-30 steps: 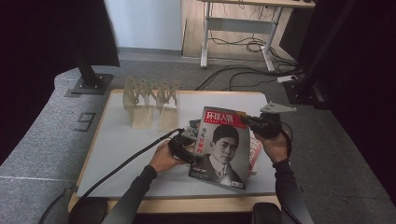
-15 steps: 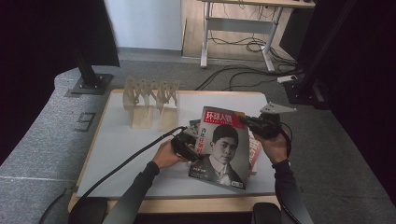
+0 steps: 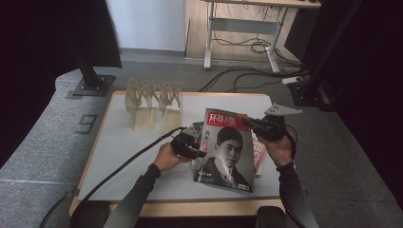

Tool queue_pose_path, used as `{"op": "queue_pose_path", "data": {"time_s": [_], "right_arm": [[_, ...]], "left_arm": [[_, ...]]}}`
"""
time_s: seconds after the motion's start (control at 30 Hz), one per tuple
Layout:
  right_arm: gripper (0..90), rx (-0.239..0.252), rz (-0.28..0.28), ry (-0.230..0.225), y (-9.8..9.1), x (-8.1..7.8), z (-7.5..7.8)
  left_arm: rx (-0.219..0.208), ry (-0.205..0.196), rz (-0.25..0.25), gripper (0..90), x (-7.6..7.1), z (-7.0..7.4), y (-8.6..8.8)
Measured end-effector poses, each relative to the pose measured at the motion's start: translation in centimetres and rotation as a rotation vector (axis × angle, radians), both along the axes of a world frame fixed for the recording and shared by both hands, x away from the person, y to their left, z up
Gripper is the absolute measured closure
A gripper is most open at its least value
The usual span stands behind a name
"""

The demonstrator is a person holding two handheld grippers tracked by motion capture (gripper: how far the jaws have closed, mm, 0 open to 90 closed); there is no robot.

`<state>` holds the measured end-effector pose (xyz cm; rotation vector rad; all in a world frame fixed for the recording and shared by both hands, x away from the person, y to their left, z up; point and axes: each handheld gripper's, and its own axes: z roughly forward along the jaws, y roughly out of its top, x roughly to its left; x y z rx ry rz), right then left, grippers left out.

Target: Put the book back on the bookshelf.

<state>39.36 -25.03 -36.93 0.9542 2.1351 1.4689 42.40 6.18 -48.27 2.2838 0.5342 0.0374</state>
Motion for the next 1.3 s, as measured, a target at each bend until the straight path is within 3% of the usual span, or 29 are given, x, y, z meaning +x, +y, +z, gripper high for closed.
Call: {"op": "queue_pose_path", "data": {"time_s": [0.3, 0.6, 0.8, 0.9, 1.1, 1.2, 1.3], "right_arm": [[85.6, -0.005, -0.005, -0.004, 0.2, 0.1, 0.3], [85.8, -0.007, -0.025, -0.02, 0.0, 0.5, 0.9], [85.8, 0.002, -0.035, -0.05, -0.2, 0.7, 2.2], [85.8, 0.008, -0.044, -0.078, -0.3, 0.8, 3.1], [85.8, 0.027, -0.036, -0.144, 0.0, 0.5, 5.7], [85.7, 0.01, -0.028, -0.165, 0.4, 0.2, 6.1], [85.6, 0.017, -0.027, -0.174, 0.3, -0.1, 5.9]], "left_arm": [[-0.041, 0.002, -0.008, 73.5, -0.5, 1.0, 0.5], [-0.071, -0.035, 0.01, 75.2, -0.8, 2.2, 0.7], [-0.102, -0.096, 0.044, 77.3, -0.7, 3.6, 1.0], [-0.145, -0.135, 0.071, 79.0, -0.7, 4.6, 1.4], [-0.191, -0.24, 0.123, 82.5, -0.8, 6.3, 1.9], [-0.18, -0.259, 0.124, 83.2, -1.1, 6.1, 2.1], [-0.193, -0.247, 0.117, 84.0, -1.3, 6.0, 2.5]]}}
